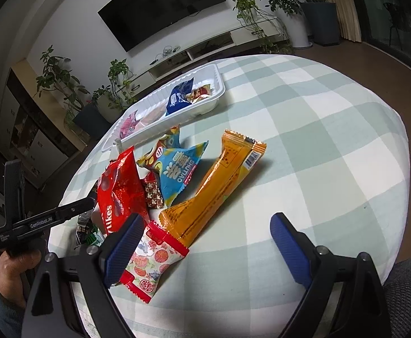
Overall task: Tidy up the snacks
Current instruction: 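Grasp the black packet with the left tool while the right tool grasps the orange wafer bar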
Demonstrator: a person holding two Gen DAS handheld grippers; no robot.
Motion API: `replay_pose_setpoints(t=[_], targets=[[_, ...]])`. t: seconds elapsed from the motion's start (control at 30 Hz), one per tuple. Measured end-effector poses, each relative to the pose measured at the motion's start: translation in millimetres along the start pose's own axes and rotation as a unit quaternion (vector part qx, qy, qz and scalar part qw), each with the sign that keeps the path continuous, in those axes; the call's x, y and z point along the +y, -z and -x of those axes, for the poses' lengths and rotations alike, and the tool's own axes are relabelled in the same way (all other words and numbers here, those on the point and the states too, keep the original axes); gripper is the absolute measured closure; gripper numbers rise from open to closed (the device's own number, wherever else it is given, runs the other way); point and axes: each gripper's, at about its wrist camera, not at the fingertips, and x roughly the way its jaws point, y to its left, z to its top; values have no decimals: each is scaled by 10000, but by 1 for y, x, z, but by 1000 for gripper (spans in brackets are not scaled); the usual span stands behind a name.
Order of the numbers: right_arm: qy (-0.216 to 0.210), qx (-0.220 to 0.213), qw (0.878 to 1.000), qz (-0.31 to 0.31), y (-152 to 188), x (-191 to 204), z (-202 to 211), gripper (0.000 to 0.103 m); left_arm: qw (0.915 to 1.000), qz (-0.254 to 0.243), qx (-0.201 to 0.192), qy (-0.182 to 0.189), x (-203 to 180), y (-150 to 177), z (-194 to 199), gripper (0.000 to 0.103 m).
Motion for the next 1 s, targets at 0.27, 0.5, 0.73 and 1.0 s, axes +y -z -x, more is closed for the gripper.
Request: replay_pose_setpoints(t=[0.27,0.5,0.73,1.0], targets=[[31,34,10000,55,0,2,-1,9,9996,-168,162,-147,-3,0,-11,37],[68,41,9999,115,1,4,-1,10,9983,-413,239,-346,-8,-3,-17,53],[100,33,9998,171,2,6,-1,10,9974,-587,249,-345,-11,-5,-21,72],[168,67,9995,243,3,8,-3,10,9983,-538,167,-144,-5,-2,-17,78]])
